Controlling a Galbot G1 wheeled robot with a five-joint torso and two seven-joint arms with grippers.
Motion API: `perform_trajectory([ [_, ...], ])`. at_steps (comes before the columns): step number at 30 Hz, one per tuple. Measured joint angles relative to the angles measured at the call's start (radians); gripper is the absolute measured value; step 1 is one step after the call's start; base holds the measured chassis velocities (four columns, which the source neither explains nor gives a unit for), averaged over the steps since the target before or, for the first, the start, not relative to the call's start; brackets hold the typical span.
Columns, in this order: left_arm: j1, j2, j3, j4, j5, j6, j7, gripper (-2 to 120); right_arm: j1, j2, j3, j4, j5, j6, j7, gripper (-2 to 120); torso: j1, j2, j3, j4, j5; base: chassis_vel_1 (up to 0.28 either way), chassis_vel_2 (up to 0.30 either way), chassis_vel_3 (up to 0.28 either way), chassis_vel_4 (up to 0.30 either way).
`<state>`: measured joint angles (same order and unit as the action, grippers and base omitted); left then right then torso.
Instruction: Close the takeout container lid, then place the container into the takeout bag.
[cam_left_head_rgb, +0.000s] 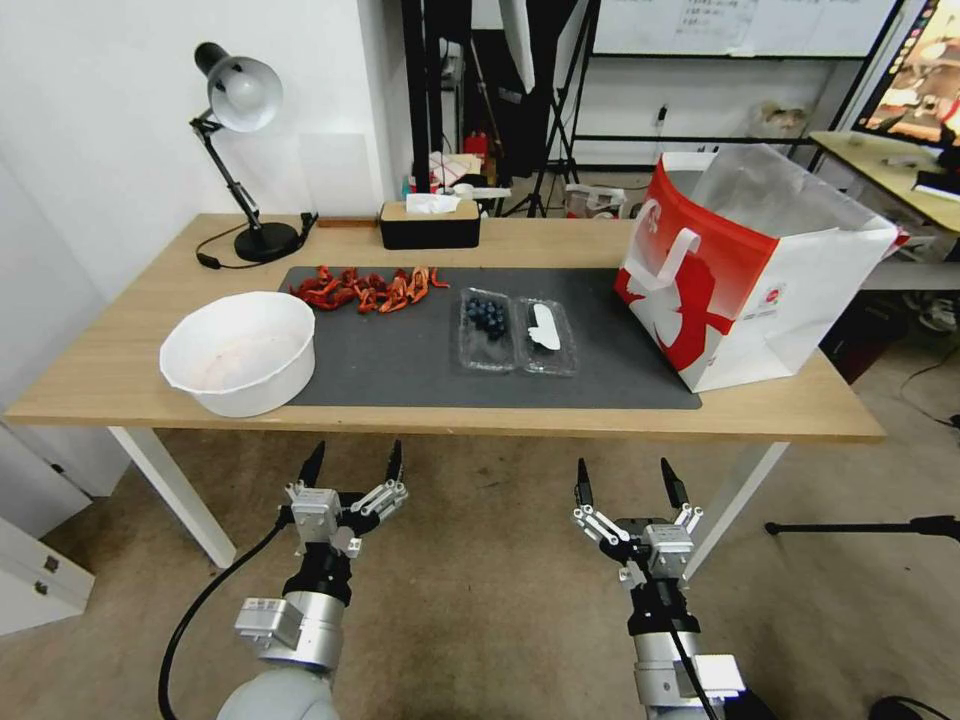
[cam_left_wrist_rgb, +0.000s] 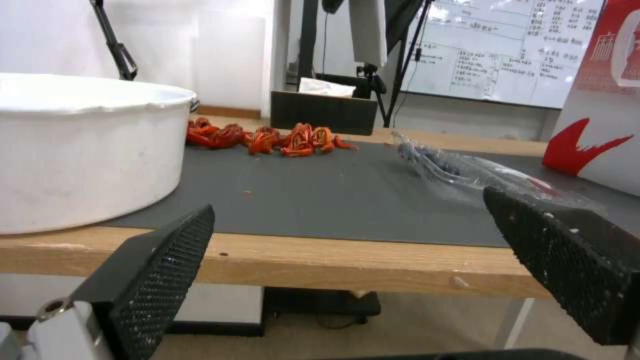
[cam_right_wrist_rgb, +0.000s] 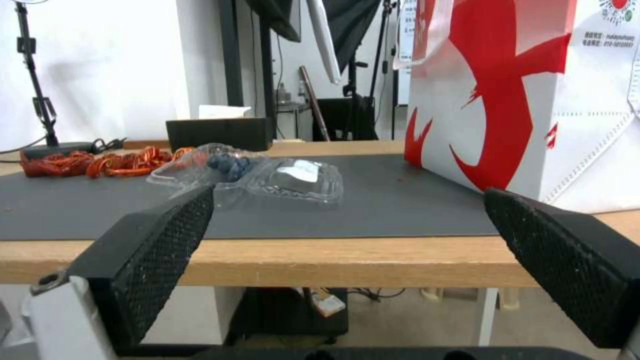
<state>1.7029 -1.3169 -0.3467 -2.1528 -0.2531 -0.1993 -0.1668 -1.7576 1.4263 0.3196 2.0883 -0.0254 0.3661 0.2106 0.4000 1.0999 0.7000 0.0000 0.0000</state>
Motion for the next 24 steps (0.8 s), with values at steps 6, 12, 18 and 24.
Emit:
perform_trajectory([
  [6,-0.001,0.003,-0.002,0.000,0.002,0.002,-0.002,100,0.008,0.002,-0.003,-0.002,0.003,-0.023,-0.001,100,0.000,0.000,0.000,0.0000,0.0000,0.000,0.000,0.000,0.000],
  [12,-0.004,0.004,-0.003,0.004,0.004,0.004,0.004,100,0.029,-0.003,-0.015,-0.005,0.033,-0.050,-0.010,100,0.000,0.000,0.000,0.0000,0.0000,0.000,0.000,0.000,0.000],
  [18,-0.006,0.004,-0.002,0.007,0.005,0.002,0.007,100,0.086,-0.018,-0.042,-0.006,0.135,-0.093,-0.040,100,0.000,0.000,0.000,-0.0001,0.0000,0.000,0.000,0.000,0.000],
  [24,-0.007,0.006,-0.002,0.004,0.007,0.002,0.015,100,0.238,-0.049,-0.073,-0.029,0.310,-0.178,-0.081,100,0.000,0.000,0.000,0.0000,0.0000,0.000,0.000,0.000,0.000],
])
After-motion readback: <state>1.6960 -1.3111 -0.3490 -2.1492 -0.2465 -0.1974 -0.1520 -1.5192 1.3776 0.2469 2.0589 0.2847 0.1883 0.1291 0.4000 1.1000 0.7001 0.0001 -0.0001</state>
